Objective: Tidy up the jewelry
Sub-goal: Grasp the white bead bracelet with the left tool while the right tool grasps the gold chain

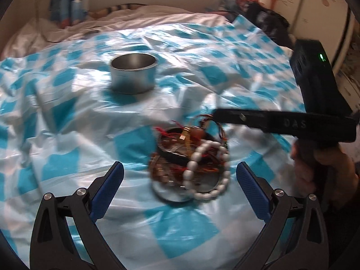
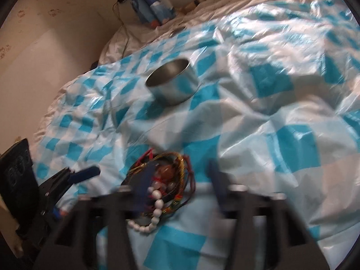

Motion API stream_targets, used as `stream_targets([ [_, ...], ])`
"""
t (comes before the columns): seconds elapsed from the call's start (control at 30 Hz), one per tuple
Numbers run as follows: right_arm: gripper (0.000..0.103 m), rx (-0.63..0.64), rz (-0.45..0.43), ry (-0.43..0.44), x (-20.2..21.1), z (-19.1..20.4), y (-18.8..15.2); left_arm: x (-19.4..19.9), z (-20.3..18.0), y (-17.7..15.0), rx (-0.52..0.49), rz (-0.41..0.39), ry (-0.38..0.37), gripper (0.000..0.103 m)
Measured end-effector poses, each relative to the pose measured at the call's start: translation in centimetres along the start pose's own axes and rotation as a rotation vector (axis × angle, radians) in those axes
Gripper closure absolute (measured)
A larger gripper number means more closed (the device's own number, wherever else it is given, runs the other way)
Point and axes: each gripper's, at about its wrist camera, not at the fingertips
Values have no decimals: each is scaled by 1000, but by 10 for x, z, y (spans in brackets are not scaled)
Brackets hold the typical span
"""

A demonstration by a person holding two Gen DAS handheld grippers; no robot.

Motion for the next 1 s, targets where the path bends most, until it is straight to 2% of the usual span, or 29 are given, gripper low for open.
stream_targets([
  [0.17,49,79,-61,-64,0,9,4,-10,-2,0,31,-2,-102,7],
  [0.23,49,96,-74,-65,-1,11,6,-11,-2,1,37,-19,-123,12],
  [0.3,49,91,-78,-62,-1,10,9,-17,-3,2,27,9,-129,28],
  [0.33,49,84,-78,-63,-1,8,10,-20,-1,0,33,30,-137,39],
  [0.43,49,55,-73,-53,-2,3,14,-22,1,-2,33,51,-126,51],
  [0.67,49,70,-66,-45,-3,6,15,-19,12,-7,43,79,-88,96],
  [0.77,49,116,-29,-55,-9,13,14,-14,10,-8,7,88,-52,96],
  [0.93,49,182,40,-41,-18,21,15,7,26,-5,68,36,-100,97],
  [1.0,49,161,58,-13,-19,16,18,16,35,-5,92,17,-100,97],
])
Point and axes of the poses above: each gripper's, at about its wrist camera, not at the fingertips, and x roughly against the way its jaws point, z to its left, y to its top, and after that the axes turned 8 degrees about -x, right-handed
